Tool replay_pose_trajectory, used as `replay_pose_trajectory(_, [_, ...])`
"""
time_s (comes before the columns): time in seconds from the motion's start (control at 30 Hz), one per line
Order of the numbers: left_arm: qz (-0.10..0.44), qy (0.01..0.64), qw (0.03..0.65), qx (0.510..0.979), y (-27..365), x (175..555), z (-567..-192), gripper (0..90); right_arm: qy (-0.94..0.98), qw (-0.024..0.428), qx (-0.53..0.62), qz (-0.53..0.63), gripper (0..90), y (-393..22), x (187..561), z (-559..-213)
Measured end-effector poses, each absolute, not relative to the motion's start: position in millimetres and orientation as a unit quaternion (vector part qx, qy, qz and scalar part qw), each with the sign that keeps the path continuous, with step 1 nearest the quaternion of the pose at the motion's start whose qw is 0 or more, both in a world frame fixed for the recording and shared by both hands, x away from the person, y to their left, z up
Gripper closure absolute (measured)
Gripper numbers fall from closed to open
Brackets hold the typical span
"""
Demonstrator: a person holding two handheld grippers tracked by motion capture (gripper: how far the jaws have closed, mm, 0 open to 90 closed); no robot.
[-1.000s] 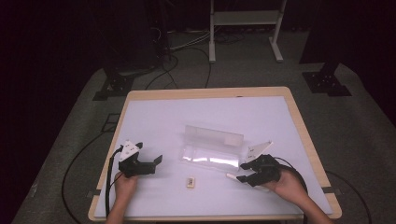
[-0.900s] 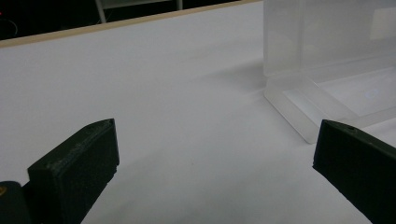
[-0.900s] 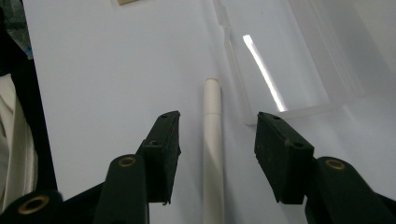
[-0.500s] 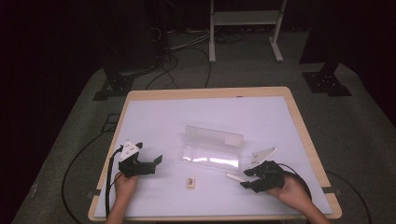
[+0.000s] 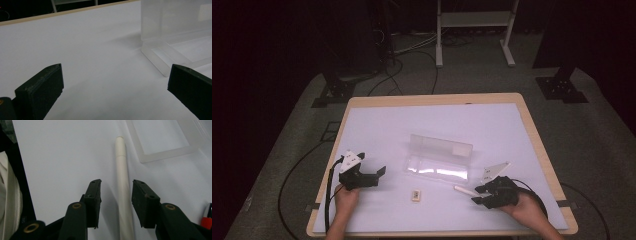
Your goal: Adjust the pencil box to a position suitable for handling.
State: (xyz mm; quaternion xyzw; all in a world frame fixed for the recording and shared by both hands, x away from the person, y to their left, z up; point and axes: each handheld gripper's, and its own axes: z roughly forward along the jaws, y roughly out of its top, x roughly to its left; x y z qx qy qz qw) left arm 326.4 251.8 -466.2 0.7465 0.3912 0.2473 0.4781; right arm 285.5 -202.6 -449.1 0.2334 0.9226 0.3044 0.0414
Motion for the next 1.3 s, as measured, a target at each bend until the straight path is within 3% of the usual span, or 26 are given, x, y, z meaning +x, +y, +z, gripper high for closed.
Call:
replay_pose_trajectory(0.57, [0.247, 0.391, 0.479, 0.746, 251.8, 326.4, -466.2, 0.0, 0.924, 0.059, 0.24, 0.291, 71.9, -202.1, 284.3, -457.6])
replay_pose_trajectory(1.3, [0.247, 0.391, 0.478, 0.747, 251.8, 326.4, -466.2, 0.0, 0.925, 0.067, 0.236, 0.29, 77.7, -201.7, 283.3, -457.7])
